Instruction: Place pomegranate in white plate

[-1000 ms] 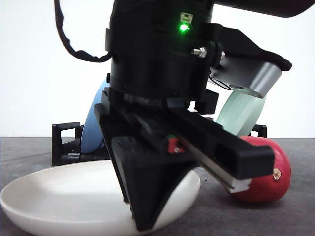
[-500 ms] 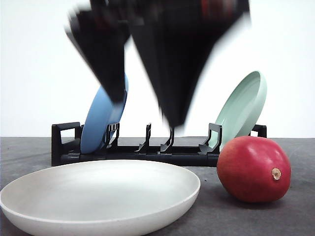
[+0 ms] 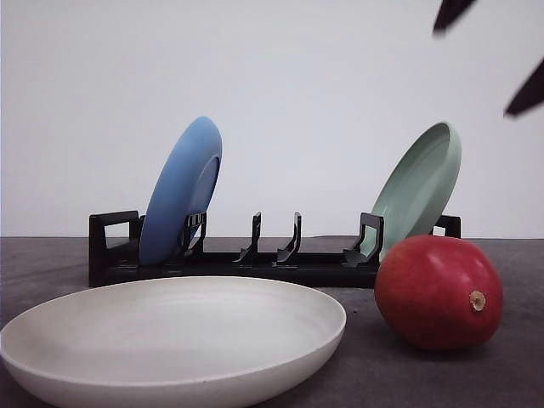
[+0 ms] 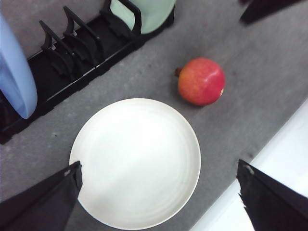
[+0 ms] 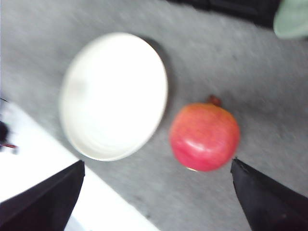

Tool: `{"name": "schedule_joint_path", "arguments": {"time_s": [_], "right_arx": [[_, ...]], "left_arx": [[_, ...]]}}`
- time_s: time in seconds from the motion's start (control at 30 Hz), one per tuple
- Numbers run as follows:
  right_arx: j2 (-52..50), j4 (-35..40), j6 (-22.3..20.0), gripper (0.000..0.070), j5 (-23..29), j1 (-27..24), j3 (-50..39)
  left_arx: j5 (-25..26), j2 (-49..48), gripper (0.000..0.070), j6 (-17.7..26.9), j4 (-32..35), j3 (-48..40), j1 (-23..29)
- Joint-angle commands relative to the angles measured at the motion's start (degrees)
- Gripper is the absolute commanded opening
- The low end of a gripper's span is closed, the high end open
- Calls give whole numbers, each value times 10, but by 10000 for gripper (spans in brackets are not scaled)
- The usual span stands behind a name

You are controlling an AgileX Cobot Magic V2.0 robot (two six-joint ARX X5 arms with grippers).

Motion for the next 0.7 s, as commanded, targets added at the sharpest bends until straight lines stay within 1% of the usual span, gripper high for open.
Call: {"name": "schedule_joint_path", "arguments": {"time_s": [0.0, 0.07, 0.17, 0.2, 0.27, 0.37, 0.5, 0.67], "right_arx": [[27, 0, 4, 620, 14, 11, 8], [53, 0, 9, 638, 29, 22, 8], [93, 2, 16, 694, 56, 34, 8], [107, 3, 17, 700, 66, 38, 8], [134, 9, 17, 700, 83, 45, 8], [174, 21, 18, 700, 97, 53, 8], [221, 49, 20, 700, 99, 61, 8], [272, 78, 19, 700, 99, 72, 8]], "left_arx": [[5, -45, 627, -18, 20, -24, -7], [11, -97, 627, -27, 31, -55, -7], [13, -162, 627, -53, 28, -91, -7], [13, -181, 627, -60, 27, -99, -7], [12, -217, 627, -70, 28, -112, -7], [17, -255, 627, -71, 26, -118, -7], [25, -285, 627, -66, 10, -118, -7], [25, -295, 627, -66, -21, -118, -7]]}}
